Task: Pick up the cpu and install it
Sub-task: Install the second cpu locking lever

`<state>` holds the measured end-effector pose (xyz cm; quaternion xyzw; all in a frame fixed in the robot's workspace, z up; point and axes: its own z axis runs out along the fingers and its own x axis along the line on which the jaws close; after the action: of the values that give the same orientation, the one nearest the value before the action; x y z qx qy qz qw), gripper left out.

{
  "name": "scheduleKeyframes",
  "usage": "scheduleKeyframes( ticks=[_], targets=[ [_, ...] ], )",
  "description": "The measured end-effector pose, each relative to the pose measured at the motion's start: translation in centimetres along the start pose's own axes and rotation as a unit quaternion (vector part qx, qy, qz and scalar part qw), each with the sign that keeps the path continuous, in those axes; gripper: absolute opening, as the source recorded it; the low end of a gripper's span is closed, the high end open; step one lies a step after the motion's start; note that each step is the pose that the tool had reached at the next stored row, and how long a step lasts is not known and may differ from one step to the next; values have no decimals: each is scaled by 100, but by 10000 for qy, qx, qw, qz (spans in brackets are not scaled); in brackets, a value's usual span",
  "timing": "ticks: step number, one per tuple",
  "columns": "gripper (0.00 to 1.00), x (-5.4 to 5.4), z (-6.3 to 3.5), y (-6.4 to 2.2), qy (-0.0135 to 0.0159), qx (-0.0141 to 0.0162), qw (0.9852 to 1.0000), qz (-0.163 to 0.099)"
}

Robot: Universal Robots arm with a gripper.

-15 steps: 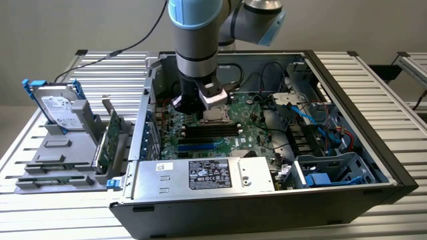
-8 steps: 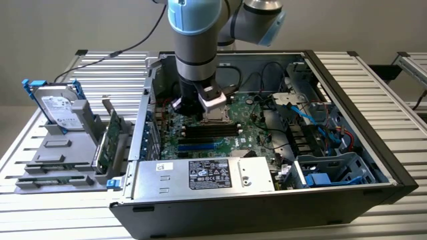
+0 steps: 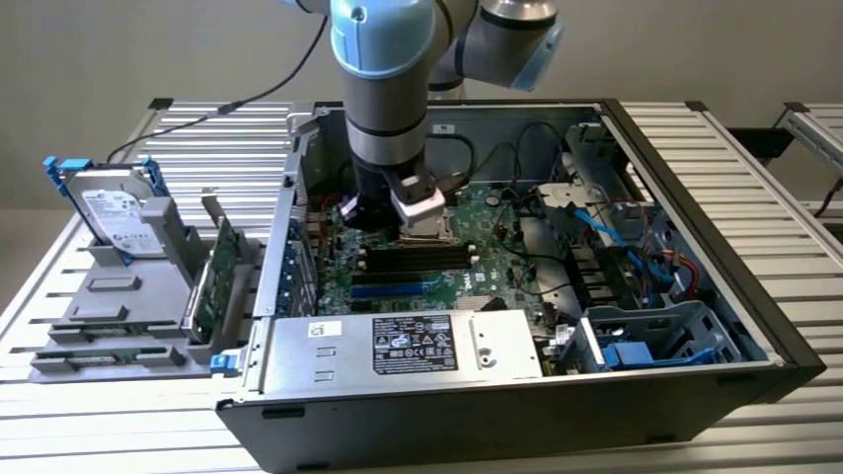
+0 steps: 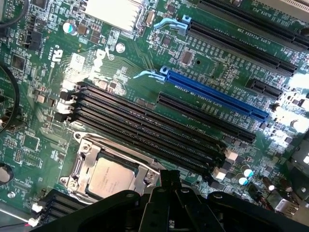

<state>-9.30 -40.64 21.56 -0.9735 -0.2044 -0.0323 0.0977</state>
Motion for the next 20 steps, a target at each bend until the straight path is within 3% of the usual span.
scheduleKeyframes(
  ticks=[11, 20],
  targets=[
    [11, -18, 74, -8, 35, 82, 10000, 23],
    [11, -45, 151, -18, 52, 107, 9999, 84]
  ],
)
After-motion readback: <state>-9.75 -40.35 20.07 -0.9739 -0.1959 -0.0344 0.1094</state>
